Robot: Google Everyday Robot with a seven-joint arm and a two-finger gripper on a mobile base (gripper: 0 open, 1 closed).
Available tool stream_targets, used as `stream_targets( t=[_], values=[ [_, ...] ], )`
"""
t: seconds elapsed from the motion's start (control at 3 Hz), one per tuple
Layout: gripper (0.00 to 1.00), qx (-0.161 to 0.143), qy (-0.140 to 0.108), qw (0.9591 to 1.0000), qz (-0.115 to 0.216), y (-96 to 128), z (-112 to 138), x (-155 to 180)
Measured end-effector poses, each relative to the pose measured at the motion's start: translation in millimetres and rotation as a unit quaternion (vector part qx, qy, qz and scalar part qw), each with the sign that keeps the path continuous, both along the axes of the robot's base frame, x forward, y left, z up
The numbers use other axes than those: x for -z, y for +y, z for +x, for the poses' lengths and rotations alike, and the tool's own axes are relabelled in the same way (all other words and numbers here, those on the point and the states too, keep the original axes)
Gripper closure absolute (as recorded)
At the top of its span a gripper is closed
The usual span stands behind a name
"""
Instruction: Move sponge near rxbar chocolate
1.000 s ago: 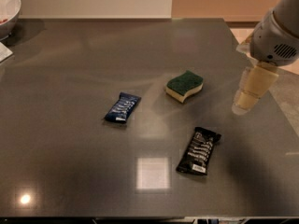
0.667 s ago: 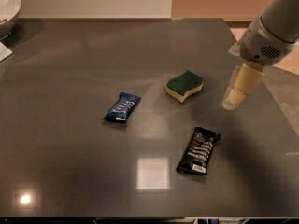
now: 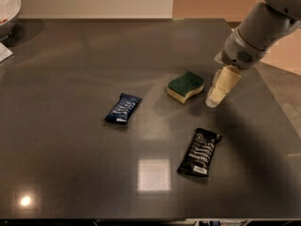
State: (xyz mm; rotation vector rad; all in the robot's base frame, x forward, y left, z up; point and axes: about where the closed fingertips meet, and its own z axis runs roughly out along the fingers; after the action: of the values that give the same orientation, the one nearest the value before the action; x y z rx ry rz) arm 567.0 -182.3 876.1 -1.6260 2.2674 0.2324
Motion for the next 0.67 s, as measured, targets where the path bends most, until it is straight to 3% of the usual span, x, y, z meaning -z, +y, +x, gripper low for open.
stream_targets(
  t=[0.67],
  values=[
    [0.0, -0.005, 0.035, 0.9993, 0.013, 23, 32, 35]
  ],
)
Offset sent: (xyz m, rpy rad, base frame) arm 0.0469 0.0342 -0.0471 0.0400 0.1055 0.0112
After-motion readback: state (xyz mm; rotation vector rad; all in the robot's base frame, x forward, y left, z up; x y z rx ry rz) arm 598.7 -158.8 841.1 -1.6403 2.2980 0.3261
